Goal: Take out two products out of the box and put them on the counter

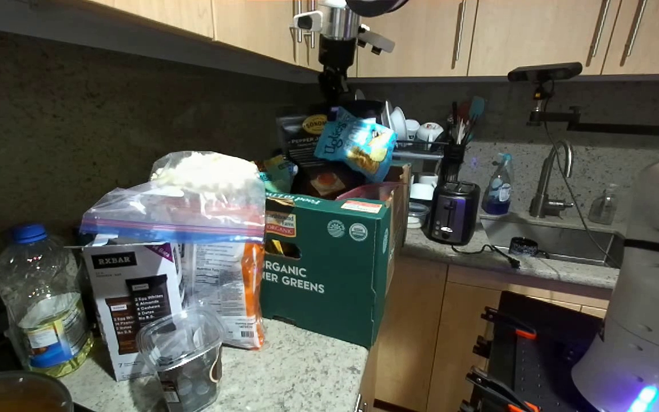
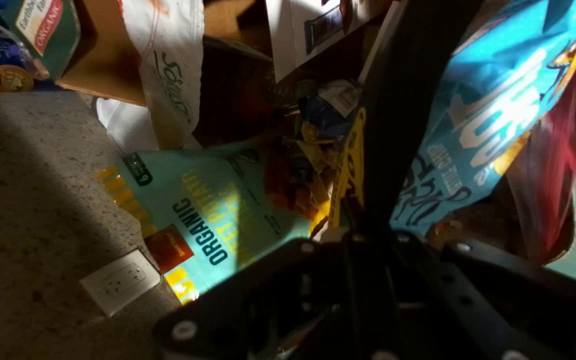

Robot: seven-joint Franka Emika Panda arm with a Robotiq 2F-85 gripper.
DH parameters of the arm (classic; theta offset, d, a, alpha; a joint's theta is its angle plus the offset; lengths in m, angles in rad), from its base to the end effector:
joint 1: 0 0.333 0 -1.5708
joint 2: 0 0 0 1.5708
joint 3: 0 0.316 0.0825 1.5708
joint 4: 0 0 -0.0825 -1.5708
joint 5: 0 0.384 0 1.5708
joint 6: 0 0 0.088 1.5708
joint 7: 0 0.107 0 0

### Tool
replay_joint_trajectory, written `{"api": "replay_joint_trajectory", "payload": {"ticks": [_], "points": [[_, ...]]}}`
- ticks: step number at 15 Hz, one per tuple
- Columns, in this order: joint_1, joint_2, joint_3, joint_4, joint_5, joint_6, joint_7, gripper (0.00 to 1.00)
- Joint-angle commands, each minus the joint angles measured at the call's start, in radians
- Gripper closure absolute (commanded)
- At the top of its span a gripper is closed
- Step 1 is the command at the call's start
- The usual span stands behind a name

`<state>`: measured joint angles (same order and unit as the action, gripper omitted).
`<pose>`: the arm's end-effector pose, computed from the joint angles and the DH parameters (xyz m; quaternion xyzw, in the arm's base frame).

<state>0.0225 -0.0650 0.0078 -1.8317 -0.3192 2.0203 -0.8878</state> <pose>0.5674 -0.0009 0.5813 0.8556 0.4791 0.0508 0.1892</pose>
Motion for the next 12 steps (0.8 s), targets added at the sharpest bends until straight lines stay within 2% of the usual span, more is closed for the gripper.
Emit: {"api": "replay_joint_trajectory", "payload": {"ticks": [1, 8, 12], "points": [[0.021, -0.039, 0.025, 0.072, -0.041, -0.096, -0.049, 0.99], [0.061, -0.083, 0.066, 0.14, -0.098, -0.136, -0.072, 0.99], [0.096, -0.126, 0.091, 0.135, -0.065, -0.143, -0.144, 0.99]]}}
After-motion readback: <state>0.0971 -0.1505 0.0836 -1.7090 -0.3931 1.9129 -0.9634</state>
